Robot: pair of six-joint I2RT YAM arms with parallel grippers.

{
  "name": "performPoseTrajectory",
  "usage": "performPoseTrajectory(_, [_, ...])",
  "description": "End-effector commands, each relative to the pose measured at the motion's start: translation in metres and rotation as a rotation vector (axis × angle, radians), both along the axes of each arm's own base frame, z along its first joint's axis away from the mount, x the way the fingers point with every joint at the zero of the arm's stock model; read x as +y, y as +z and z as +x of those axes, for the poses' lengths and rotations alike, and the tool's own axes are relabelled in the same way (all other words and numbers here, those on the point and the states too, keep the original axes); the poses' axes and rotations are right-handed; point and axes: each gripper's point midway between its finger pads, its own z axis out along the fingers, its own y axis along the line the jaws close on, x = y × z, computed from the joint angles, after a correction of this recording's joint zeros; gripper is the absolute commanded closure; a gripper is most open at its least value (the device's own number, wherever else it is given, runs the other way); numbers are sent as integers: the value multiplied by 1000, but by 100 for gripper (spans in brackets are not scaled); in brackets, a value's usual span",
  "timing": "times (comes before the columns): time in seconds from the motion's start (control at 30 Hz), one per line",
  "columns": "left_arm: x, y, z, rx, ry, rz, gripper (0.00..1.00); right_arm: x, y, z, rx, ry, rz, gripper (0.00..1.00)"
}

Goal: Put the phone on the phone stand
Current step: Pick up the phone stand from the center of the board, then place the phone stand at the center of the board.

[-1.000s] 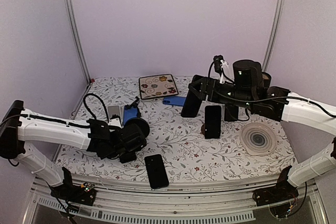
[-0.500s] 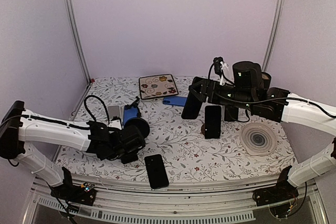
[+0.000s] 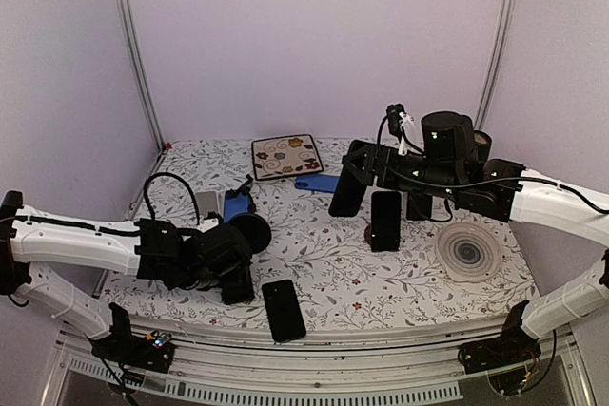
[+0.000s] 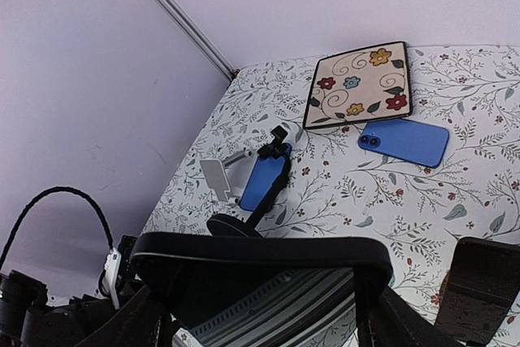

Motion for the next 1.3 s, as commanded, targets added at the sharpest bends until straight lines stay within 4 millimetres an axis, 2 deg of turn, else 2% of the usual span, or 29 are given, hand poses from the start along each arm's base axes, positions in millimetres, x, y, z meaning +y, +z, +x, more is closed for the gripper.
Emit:
performPoseTrajectory(0.0, [-17,15,-8,2,-90,-47,60,-3,18,2,-40,-12,53,87])
performPoseTrajectory(0.3, [-53,33,-9,-23,-184,-113,60,-4,16,2,-32,-23,52,88])
performPoseTrajectory(0.6, [-78,46,-2,-62,-245,-141,60,-11,11,1,-23,-48,33,87])
performPoseTrajectory(0.8, [-99,54,7,-94,-291,-154,60,-18,15,1,-35,-70,27,88])
performPoseTrajectory(1.0, [-129,64,26,-134,-355,-162,60,-29,23,1,-55,-104,10,87])
performPoseTrajectory(1.27, [-154,66,75,-183,-376,-128,60,-54,29,0,-83,-183,-34,88])
